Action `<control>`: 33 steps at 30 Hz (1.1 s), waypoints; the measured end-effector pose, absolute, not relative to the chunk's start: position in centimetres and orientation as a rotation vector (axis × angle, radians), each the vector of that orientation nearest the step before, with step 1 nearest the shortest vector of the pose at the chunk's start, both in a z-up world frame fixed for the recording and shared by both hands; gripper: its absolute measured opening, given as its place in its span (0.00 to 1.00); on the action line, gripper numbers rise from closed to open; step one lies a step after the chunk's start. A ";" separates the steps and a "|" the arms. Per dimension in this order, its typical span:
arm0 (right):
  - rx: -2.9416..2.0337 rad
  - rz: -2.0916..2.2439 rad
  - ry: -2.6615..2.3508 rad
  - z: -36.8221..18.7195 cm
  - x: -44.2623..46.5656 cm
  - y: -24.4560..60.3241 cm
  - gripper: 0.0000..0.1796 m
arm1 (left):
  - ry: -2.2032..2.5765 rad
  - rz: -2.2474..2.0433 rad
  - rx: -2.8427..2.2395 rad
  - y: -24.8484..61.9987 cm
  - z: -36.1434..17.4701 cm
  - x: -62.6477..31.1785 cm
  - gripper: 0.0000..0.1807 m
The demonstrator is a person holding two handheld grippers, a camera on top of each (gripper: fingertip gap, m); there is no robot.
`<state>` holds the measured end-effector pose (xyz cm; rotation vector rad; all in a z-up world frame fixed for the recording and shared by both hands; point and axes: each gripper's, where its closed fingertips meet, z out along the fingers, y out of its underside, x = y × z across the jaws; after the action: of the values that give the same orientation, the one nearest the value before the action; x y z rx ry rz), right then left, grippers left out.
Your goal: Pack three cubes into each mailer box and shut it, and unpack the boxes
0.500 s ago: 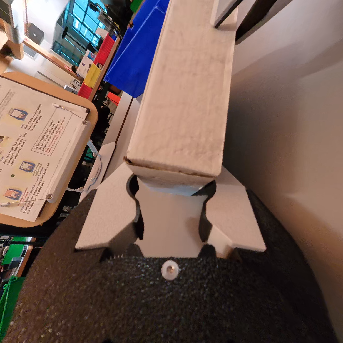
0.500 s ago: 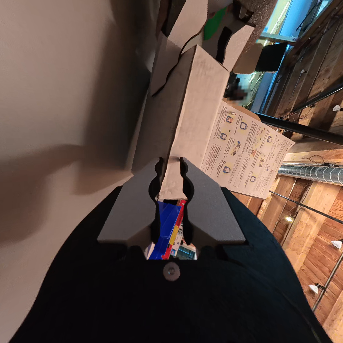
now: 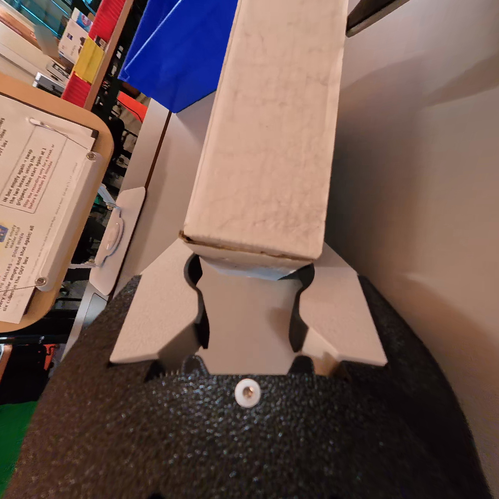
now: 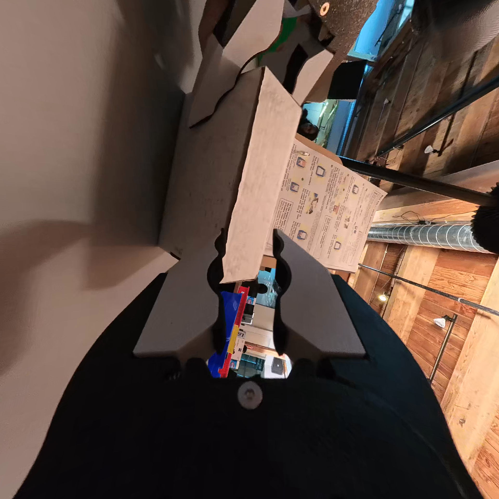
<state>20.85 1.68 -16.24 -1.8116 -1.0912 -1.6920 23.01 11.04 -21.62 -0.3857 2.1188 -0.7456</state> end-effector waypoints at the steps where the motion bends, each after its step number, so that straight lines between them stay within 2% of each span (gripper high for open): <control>1: -1.808 -1.704 -1.084 -16.0 21.0 1.8 0.20 | 2.128 -0.747 -0.395 11.1 -21.6 23.1 0.39; 5: -1.748 -1.785 -1.026 -15.0 21.7 2.0 0.25 | 2.142 -0.760 -0.422 11.1 -21.5 23.3 0.39; 8: -1.705 -1.841 -0.994 -14.9 21.9 1.9 0.25 | 2.143 -0.741 -0.430 11.2 -21.5 23.4 0.39; 10: -1.726 -1.833 -0.937 -15.2 22.2 1.8 0.20 | 2.142 -0.723 -0.435 11.2 -21.5 23.4 0.38; 12: -1.766 -1.823 -0.952 -16.2 22.4 1.7 0.10 | 2.138 -0.721 -0.441 11.2 -21.5 23.4 0.38; 13: -1.753 -1.848 -0.985 -16.3 22.5 1.8 0.08 | 2.135 -0.727 -0.445 11.2 -21.5 23.4 0.38; 20: -1.676 -1.900 -1.120 -15.9 23.0 2.3 0.09 | 2.149 -0.747 -0.473 11.3 -21.4 23.6 0.38; 22: -1.705 -1.882 -1.128 -16.4 23.3 2.2 0.02 | 2.147 -0.744 -0.477 11.3 -21.4 23.6 0.38; 23: -1.710 -1.875 -1.111 -16.6 23.4 2.2 0.00 | 2.146 -0.738 -0.476 11.3 -21.4 23.6 0.38; 33: -1.675 -1.767 -0.809 -15.0 22.9 2.5 0.00 | 2.163 -0.686 -0.522 11.7 -21.5 23.6 0.38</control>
<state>22.86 2.49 -14.99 -1.6749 -0.8090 -1.7665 23.57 11.73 -21.54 -0.5223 2.1633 -0.6856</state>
